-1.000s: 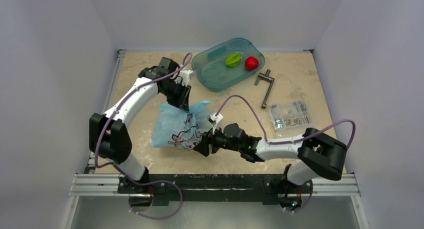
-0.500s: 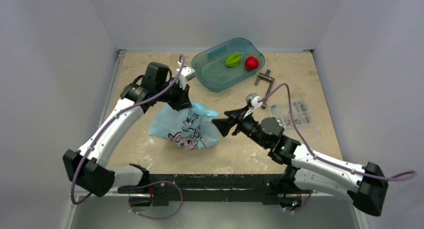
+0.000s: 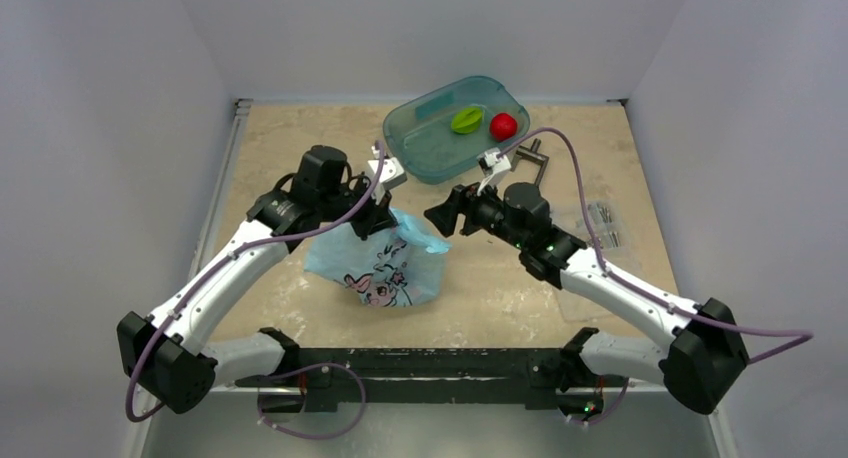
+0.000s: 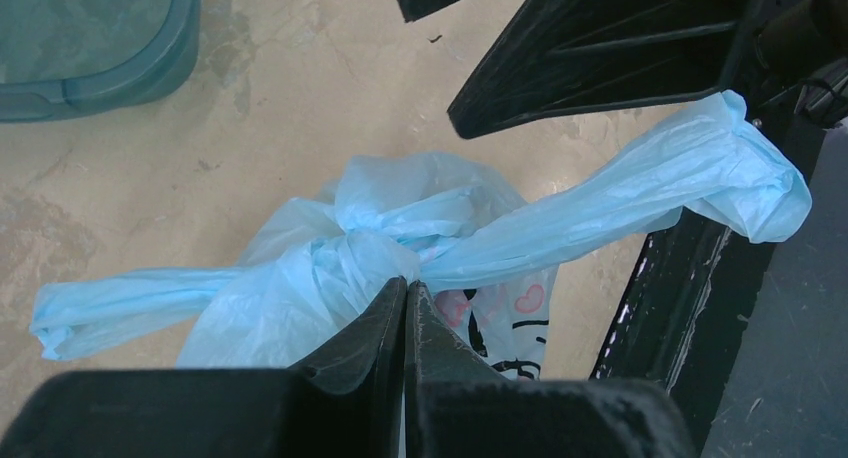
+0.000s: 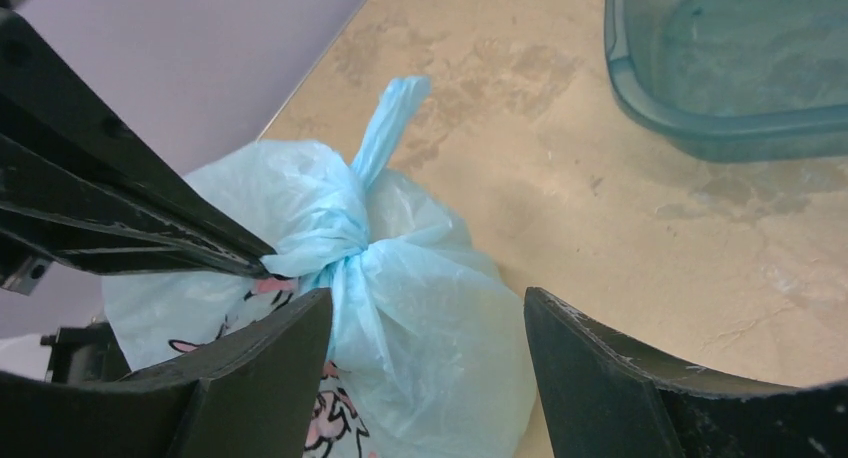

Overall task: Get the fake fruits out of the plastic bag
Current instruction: Untie the plastic bag at the center of the board.

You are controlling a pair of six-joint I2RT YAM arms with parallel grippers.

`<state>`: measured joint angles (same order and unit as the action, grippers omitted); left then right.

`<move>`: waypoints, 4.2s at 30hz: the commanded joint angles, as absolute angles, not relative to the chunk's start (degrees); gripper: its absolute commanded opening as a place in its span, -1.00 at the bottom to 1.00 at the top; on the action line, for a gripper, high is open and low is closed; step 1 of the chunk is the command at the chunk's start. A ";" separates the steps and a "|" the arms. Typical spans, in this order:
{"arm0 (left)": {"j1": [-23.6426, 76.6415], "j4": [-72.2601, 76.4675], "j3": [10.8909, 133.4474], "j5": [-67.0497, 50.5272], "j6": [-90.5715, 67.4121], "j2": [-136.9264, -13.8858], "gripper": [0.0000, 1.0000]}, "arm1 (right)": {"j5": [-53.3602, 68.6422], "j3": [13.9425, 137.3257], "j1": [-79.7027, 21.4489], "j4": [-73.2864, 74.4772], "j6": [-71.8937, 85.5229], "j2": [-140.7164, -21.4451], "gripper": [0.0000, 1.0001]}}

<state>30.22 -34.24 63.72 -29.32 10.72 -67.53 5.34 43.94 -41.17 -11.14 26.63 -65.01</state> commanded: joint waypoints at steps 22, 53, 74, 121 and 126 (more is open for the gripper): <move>31.79 -33.41 64.76 -30.89 13.97 -67.07 -1.00 | 29.77 35.23 -44.31 -37.90 27.33 -80.77 0.41; 31.63 -35.28 67.86 -26.78 11.42 -66.25 0.08 | 14.29 38.61 -52.85 -28.40 9.88 -76.45 -1.00; 33.79 -42.81 71.19 -24.70 14.24 -76.35 0.04 | 12.42 39.74 -53.33 -26.70 8.55 -74.03 -1.00; 33.71 -23.55 58.63 -4.69 14.02 -53.61 -1.00 | 9.28 45.33 -54.01 -13.78 13.66 -65.96 0.34; 33.73 -23.72 58.88 -4.56 14.10 -54.10 -1.00 | 8.95 50.01 -54.82 -14.27 15.87 -70.30 0.36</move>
<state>33.87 -25.08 56.47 -3.66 13.13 -53.89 8.29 45.76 -53.80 -14.37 14.79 -67.37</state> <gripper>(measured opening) 0.006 0.679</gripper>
